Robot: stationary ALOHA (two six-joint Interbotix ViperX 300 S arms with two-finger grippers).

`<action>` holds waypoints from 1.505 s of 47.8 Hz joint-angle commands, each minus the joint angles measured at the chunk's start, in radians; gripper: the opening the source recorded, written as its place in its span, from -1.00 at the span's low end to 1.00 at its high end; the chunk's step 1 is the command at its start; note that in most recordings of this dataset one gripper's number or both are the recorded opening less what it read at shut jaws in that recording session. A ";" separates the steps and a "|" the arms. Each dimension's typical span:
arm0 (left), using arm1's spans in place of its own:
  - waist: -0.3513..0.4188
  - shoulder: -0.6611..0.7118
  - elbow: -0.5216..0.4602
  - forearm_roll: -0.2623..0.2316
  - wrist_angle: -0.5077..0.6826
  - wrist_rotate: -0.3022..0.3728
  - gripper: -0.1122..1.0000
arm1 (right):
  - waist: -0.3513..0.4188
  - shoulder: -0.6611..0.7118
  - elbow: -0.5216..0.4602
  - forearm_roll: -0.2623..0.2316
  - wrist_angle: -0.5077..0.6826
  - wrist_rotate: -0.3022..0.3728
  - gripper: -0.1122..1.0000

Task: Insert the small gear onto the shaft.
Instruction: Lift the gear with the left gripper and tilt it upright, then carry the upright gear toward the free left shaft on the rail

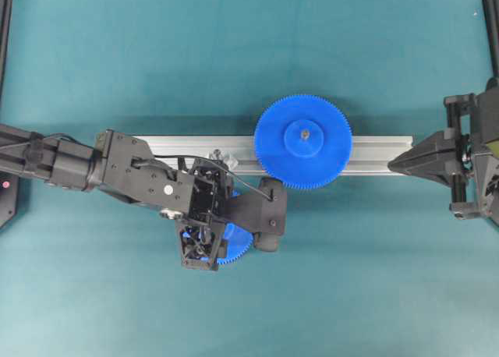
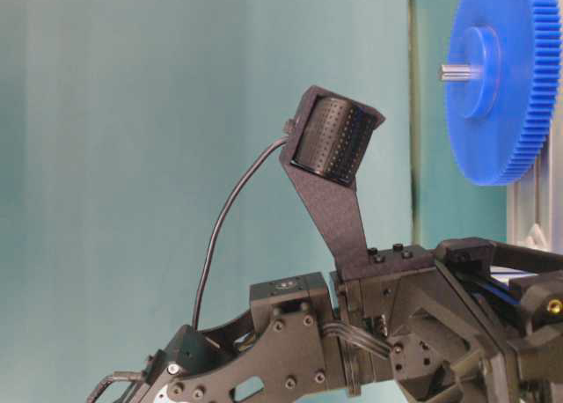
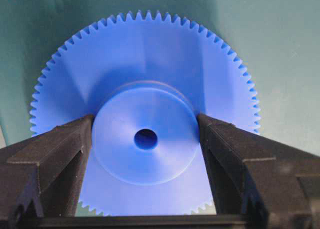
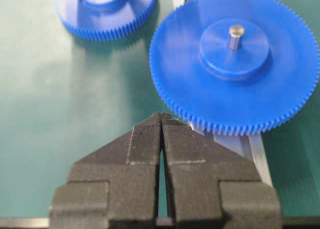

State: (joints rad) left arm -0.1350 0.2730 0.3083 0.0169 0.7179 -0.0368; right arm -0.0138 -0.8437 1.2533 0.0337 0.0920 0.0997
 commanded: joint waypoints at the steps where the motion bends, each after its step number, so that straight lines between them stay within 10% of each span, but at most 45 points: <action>1: 0.000 -0.026 -0.015 0.003 0.005 0.002 0.47 | 0.000 -0.003 -0.009 0.000 -0.005 0.009 -0.74; 72: 0.063 -0.293 -0.167 0.005 0.341 0.003 0.47 | 0.000 -0.021 -0.005 0.000 -0.005 0.009 -0.74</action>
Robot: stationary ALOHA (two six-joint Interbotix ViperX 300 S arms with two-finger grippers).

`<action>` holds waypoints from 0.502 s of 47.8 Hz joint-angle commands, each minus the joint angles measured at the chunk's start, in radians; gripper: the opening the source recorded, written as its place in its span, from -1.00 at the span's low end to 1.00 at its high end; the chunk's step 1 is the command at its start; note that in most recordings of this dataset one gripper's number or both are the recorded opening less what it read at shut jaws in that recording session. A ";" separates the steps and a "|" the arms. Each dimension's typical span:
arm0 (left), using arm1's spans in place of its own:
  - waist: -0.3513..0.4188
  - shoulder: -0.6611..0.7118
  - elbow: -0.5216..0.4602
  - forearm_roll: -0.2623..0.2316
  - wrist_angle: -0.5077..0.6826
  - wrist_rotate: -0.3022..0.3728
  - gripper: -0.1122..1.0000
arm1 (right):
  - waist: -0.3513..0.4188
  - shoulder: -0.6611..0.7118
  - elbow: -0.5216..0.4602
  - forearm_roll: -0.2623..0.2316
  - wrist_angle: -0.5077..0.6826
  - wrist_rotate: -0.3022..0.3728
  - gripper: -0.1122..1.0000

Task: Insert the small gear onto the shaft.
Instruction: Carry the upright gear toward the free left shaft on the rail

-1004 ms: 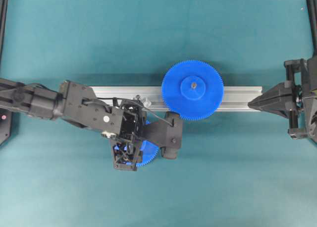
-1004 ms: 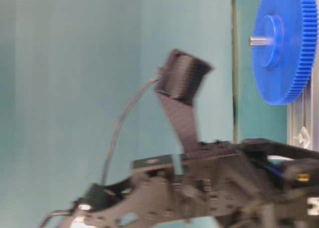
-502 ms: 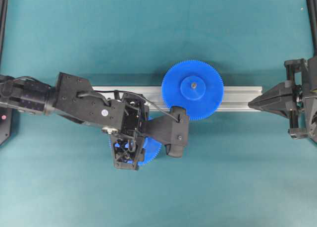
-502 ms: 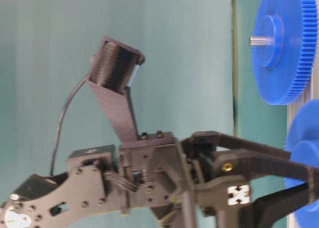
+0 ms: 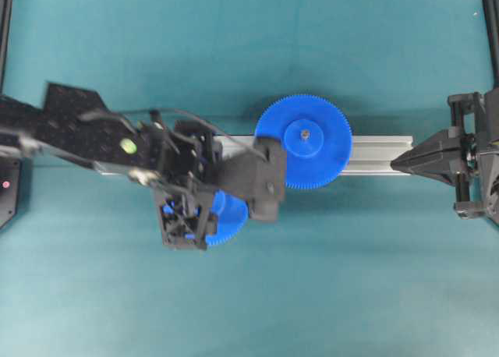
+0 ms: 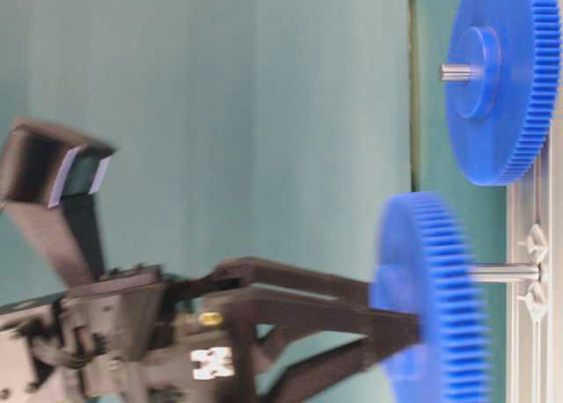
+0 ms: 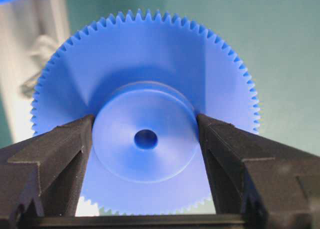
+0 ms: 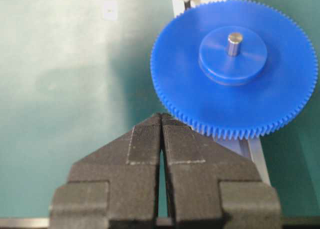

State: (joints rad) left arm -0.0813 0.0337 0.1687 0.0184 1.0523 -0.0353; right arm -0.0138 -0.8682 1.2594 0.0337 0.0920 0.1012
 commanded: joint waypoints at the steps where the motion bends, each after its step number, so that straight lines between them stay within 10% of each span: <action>1: 0.012 -0.057 -0.028 0.003 0.008 0.002 0.47 | 0.000 0.005 -0.011 0.000 -0.005 0.009 -0.74; 24: 0.037 -0.074 -0.117 0.003 0.055 0.009 0.47 | 0.000 0.005 -0.012 0.000 -0.005 0.012 -0.74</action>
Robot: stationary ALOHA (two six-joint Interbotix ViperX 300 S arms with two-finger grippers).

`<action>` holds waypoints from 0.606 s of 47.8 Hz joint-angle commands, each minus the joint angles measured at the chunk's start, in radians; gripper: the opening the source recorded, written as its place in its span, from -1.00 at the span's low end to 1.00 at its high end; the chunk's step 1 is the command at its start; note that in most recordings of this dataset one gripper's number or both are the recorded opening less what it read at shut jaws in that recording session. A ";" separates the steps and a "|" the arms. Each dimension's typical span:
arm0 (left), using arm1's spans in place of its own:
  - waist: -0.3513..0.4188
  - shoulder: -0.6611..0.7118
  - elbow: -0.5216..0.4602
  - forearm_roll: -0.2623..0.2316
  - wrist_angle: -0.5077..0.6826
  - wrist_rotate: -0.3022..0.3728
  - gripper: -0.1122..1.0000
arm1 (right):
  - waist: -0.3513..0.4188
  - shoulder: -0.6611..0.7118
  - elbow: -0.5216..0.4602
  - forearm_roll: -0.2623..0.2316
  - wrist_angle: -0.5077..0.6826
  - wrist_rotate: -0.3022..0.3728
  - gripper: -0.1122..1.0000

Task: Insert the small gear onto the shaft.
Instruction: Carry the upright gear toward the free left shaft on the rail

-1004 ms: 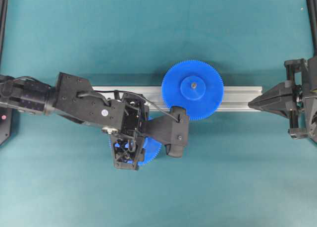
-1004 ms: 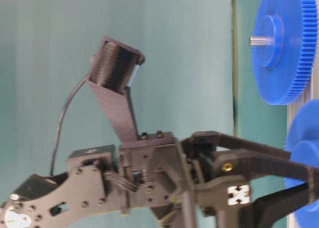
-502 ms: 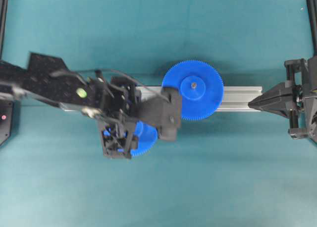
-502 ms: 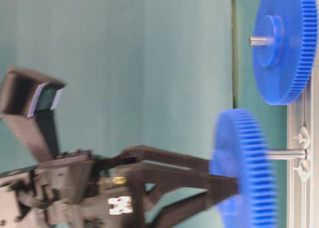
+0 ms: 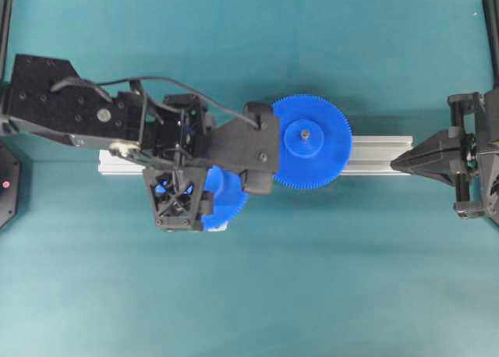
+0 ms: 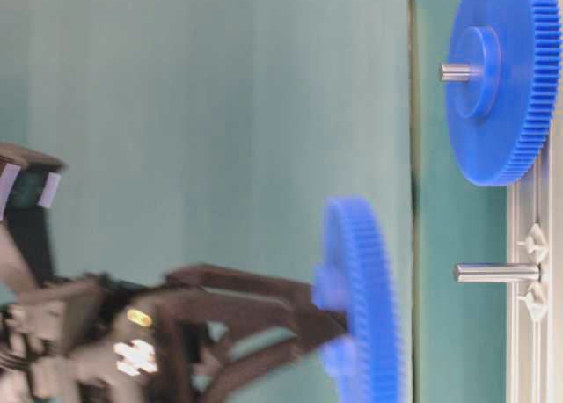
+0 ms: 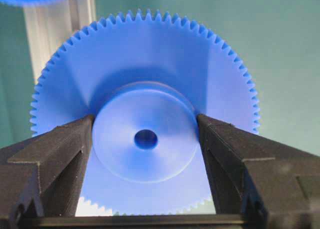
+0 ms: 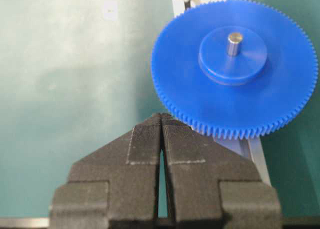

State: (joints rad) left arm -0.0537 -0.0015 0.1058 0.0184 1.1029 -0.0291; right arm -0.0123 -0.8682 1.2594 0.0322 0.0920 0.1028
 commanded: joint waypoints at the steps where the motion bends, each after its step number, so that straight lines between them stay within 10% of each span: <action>1: 0.012 -0.037 -0.060 0.003 0.006 0.005 0.47 | -0.003 0.005 -0.012 0.002 -0.005 0.011 -0.74; 29: 0.067 -0.020 -0.066 0.008 0.017 0.063 0.47 | -0.003 0.005 -0.011 0.002 -0.005 0.011 -0.74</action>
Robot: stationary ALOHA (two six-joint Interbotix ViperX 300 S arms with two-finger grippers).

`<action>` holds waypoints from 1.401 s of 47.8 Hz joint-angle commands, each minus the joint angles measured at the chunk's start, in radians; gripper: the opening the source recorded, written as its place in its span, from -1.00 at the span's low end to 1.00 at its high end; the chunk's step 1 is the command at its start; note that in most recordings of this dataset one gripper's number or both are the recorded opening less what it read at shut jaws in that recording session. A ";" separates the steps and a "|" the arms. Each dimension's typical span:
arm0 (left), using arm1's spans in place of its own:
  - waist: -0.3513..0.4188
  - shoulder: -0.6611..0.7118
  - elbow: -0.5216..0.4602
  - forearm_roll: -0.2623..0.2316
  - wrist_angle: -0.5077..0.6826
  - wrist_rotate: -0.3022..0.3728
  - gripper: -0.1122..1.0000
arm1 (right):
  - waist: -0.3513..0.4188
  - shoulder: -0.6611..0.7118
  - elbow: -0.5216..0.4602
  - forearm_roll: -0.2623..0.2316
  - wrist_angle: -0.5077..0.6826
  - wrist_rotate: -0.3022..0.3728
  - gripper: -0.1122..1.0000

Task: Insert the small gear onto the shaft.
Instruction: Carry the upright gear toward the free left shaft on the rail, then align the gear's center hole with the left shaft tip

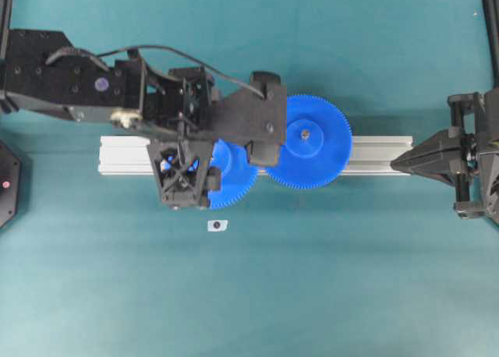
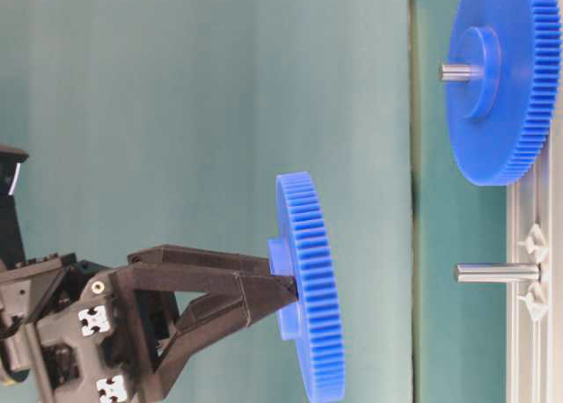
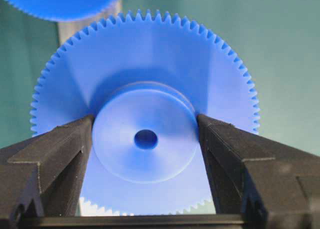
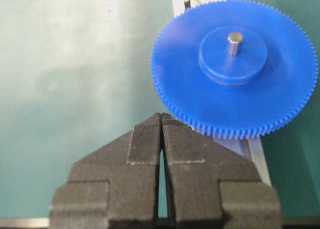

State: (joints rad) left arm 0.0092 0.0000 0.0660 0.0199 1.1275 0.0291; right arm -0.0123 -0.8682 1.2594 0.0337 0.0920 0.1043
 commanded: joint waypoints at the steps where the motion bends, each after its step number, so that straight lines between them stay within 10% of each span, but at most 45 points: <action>1: 0.006 -0.018 -0.026 0.006 -0.009 0.006 0.47 | -0.003 0.003 -0.011 0.000 -0.005 0.009 -0.74; 67: 0.026 0.075 0.063 0.006 -0.129 0.015 0.47 | -0.005 -0.025 -0.014 0.000 -0.005 0.011 -0.75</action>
State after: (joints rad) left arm 0.0337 0.0936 0.1427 0.0215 1.0048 0.0414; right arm -0.0138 -0.8928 1.2609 0.0337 0.0920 0.1058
